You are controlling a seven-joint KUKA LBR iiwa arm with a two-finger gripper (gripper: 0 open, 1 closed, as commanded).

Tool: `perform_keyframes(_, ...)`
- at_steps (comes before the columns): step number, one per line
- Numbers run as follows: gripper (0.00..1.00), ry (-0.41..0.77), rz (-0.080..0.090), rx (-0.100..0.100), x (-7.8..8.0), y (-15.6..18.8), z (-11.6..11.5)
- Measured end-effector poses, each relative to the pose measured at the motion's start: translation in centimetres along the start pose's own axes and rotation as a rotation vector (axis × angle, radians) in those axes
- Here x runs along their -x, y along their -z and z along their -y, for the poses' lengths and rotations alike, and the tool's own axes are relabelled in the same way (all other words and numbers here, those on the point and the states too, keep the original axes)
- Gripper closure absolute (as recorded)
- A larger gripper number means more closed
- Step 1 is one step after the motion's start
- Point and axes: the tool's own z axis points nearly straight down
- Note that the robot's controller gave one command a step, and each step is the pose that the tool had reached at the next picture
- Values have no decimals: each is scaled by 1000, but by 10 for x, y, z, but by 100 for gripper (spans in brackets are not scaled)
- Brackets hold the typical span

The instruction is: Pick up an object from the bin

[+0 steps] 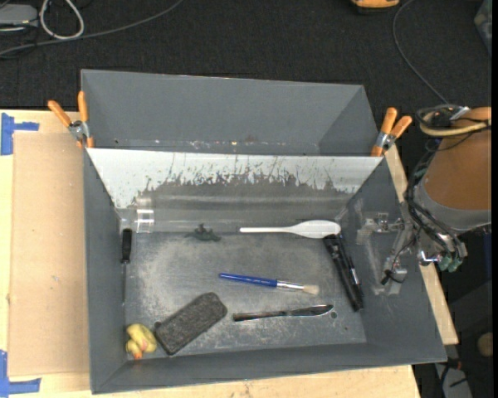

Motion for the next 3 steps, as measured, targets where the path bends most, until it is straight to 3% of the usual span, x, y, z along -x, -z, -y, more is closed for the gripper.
perform_keyframes(1,0,5,6,-1,2,3,-1)
perform_keyframes(2,0,125,7,-1,4,-67,-55)
perform_keyframes(3,0,181,10,-4,-9,-59,-79)
